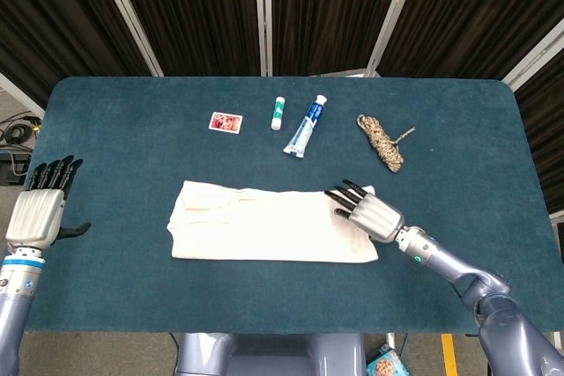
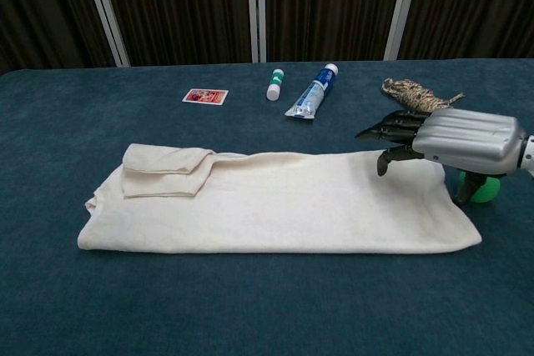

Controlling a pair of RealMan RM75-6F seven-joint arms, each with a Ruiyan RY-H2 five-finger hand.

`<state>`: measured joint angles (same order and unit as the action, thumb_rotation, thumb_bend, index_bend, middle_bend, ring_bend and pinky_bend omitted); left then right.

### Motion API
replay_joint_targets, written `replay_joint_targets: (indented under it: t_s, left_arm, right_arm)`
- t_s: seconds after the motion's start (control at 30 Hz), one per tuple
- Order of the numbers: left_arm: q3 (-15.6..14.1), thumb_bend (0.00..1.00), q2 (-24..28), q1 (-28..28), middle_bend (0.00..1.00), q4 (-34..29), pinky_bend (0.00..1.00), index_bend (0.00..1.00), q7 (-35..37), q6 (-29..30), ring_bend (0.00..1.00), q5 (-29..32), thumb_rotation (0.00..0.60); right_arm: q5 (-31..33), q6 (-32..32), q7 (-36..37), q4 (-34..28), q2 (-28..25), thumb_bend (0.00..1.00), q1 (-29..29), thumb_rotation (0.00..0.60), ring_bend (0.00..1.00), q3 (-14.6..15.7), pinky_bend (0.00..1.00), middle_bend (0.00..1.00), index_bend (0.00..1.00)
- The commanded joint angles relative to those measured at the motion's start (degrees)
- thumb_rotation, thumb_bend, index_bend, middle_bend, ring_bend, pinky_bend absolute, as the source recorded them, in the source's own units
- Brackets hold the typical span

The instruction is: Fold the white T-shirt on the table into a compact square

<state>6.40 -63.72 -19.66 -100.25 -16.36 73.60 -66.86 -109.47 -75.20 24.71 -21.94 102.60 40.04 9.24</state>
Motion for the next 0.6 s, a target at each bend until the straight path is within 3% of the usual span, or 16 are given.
replay_joint_targets:
  t_s: [0.03,0.23,0.37,0.53,0.6]
  left_arm:
    - [0.0,0.0,0.0,0.0,0.0,0.0,0.0,0.0,0.0,0.0,0.0,0.0,0.6]
    - [0.1,0.0,-0.1,0.1,0.0,0.1,0.0,0.0,-0.1,-0.1,0.0,-0.1,0.6]
    - [0.1,0.0,-0.1,0.1,0.0,0.0,0.0,0.0,-0.3,-0.1,0.0,-0.2,0.6]
    - [0.1,0.0,-0.1,0.2,0.0,0.0,0.0,0.0,-0.3,-0.1,0.0,-0.3,0.6]
    - [0.1,0.0,-0.1,0.2,0.0,0.0,0.0,0.0,-0.3,-0.2,0.0,-0.4,0.6]
  right_arm:
    - [0.5,0.0,0.7,0.1,0.0,0.12,-0.1,0.6,0.0,0.1,0.0,0.02,0.34]
    - [0.9,-0.3,1.7,0.4,-0.3,0.29,-0.2,0.6,0.0,0.7,0.0,0.02,0.38]
    - [0.8,-0.4,2.0,0.3,-0.4,0.34,-0.1,0.6,0.0,1.3,0.0,0.02,0.44]
    - [0.9,-0.6,2.3,0.2,-0.4,0.34,0.0,0.6,0.0,1.7,0.0,0.04,0.65]
    - [1.1,-0.8,2.3,0.2,-0.3,0.34,0.0,0.6,0.0,1.7,0.0,0.04,0.69]
